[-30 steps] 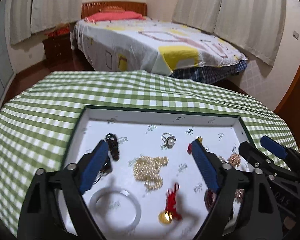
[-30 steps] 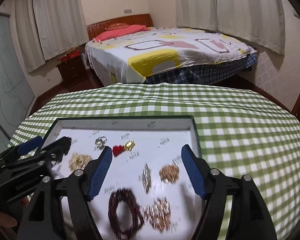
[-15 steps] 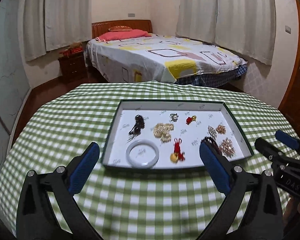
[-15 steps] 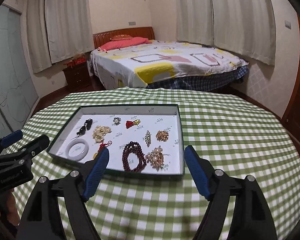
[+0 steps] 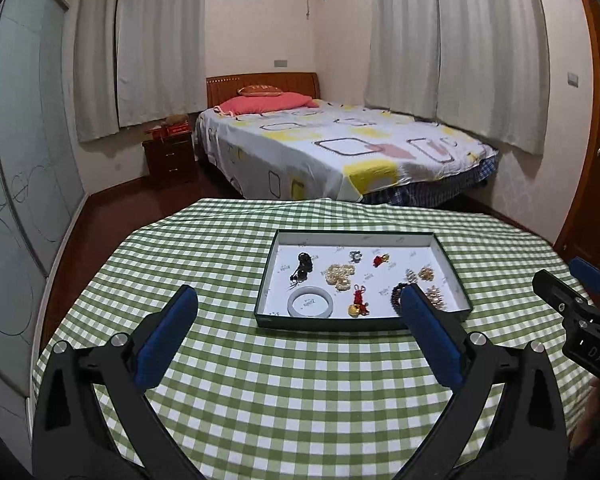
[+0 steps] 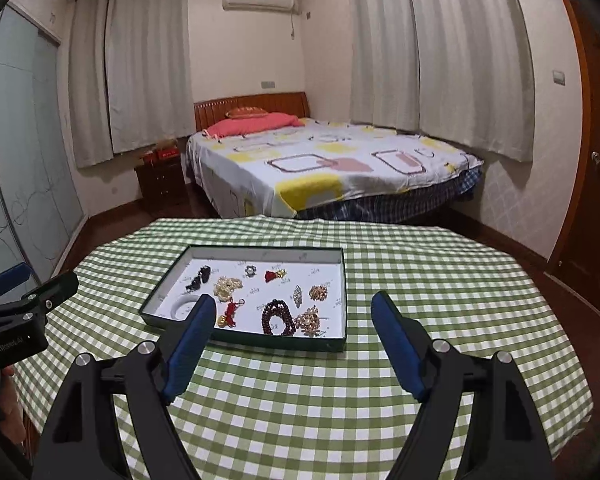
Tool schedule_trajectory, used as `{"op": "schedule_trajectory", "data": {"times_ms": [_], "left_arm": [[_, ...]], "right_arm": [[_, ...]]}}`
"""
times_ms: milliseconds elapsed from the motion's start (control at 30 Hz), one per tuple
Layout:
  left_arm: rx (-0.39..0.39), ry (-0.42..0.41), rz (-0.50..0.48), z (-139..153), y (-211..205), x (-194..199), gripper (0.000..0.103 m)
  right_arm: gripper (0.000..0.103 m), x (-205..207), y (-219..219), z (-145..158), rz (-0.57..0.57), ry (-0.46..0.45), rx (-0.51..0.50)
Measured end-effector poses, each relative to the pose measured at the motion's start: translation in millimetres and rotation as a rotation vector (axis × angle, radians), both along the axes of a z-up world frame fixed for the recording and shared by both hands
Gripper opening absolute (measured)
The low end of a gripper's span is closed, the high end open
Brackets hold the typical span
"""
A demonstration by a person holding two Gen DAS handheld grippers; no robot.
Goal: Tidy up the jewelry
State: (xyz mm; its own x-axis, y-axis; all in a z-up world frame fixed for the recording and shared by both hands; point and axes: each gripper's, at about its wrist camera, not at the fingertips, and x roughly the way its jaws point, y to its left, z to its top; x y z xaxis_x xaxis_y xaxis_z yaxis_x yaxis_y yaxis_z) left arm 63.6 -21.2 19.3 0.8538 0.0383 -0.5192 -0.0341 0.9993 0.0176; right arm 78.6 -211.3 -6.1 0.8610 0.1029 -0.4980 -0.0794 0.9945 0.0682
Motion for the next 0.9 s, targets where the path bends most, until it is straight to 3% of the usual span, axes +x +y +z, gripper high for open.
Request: {"op": "schedule_trajectory", "data": {"times_ms": [433,900], "left_arm": [[-0.009,-0.092,0.021,33,10,-45,0.099],[-0.019,-0.106,0.010,39,11,-57,0.099]], "right_arm": [[0.078,-41,8,26,0.024,-0.085,-0.028],[0.078,-51,9,30,0.021,-0.102,-0.030]]}}
